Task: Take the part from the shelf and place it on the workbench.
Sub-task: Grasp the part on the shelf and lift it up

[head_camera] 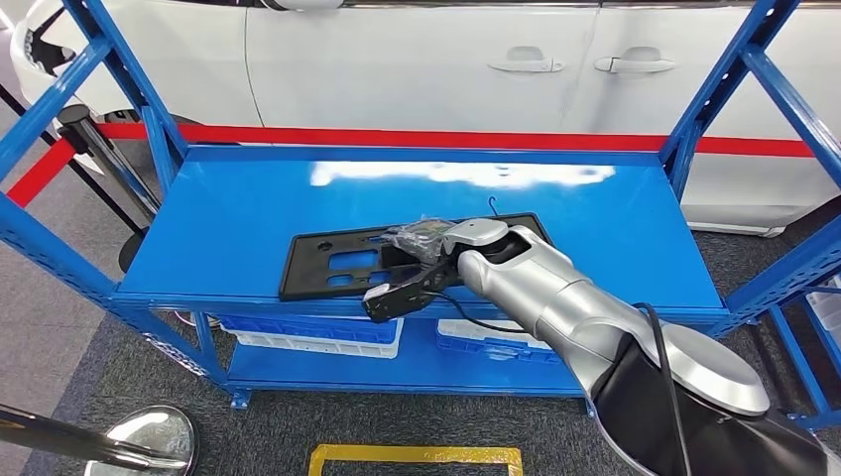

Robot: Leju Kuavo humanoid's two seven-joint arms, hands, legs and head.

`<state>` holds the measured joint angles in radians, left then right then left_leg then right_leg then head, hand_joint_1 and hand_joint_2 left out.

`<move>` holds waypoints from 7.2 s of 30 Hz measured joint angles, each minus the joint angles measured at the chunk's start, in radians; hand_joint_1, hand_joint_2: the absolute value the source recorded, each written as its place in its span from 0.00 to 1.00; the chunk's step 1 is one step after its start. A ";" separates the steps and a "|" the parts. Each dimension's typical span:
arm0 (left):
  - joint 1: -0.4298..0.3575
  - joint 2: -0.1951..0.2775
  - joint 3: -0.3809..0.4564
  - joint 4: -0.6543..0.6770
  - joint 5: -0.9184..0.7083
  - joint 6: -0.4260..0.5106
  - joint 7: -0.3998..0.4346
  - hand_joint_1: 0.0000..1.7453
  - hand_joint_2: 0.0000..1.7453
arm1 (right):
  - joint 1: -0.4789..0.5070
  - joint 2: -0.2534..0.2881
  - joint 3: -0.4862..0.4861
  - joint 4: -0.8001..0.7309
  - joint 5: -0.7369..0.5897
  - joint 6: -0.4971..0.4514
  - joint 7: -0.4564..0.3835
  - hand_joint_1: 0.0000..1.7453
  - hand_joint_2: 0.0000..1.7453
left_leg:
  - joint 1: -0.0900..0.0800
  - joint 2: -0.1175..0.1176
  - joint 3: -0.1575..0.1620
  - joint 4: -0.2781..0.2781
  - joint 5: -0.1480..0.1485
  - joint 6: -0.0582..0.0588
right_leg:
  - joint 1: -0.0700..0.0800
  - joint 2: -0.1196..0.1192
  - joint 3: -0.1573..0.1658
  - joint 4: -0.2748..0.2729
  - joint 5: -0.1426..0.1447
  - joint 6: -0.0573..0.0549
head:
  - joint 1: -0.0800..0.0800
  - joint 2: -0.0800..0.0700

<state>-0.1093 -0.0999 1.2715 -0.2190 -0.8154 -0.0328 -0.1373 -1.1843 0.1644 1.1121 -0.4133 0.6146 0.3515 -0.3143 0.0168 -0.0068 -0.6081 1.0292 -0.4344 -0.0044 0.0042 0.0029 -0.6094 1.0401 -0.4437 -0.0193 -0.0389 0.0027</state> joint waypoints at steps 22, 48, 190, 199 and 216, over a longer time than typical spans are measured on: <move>0.000 0.002 0.000 0.000 -0.002 -0.008 -0.007 0.00 0.00 | -0.051 -0.009 0.005 -0.019 -0.034 0.025 0.008 0.00 0.00 | 0.000 0.000 0.000 0.000 0.000 0.000 | 0.000 0.000 0.000 0.000 0.000 0.000 | 0.000 0.000; 0.000 0.021 0.000 0.000 -0.014 -0.017 -0.043 0.00 0.00 | -0.030 -0.050 0.023 -0.013 -0.057 0.027 0.000 0.00 0.00 | -0.006 0.000 -0.004 0.006 -0.002 0.013 | -0.008 0.000 0.000 -0.003 0.003 0.012 | 0.000 0.000; 0.004 -0.025 0.022 0.000 -0.015 -0.036 -0.134 0.00 1.00 | -0.163 -0.311 -0.315 -0.596 0.312 -0.078 0.180 1.00 1.00 | -0.005 0.011 0.017 -0.020 0.001 0.046 | -0.016 -0.002 -0.062 0.037 0.011 0.038 | 0.001 0.000; 0.004 -0.029 0.022 0.000 -0.018 -0.035 -0.133 0.00 1.00 | -0.156 -0.310 -0.312 -0.594 0.313 -0.074 0.182 1.00 1.00 | -0.004 0.010 -0.002 0.006 0.000 0.036 | -0.028 -0.002 -0.026 0.052 -0.002 0.042 | 0.001 0.000; -0.002 -0.035 0.022 0.000 -0.023 -0.031 -0.125 0.00 1.00 | -0.170 -0.289 -0.280 -0.586 0.308 -0.074 0.181 1.00 1.00 | -0.003 0.002 0.086 0.007 -0.090 0.004 | -0.019 -0.007 -0.095 0.009 0.092 0.018 | 0.000 0.000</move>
<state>-0.1116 -0.1347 1.2936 -0.2190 -0.8389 -0.0639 -0.2626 -1.3542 -0.1248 0.8317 -0.9992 0.9221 0.2776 -0.1337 0.0134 -0.0046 -0.5221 1.0364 -0.5240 -0.0008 -0.0146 -0.0036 -0.7048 1.0493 -0.3518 -0.0012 -0.0391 0.0027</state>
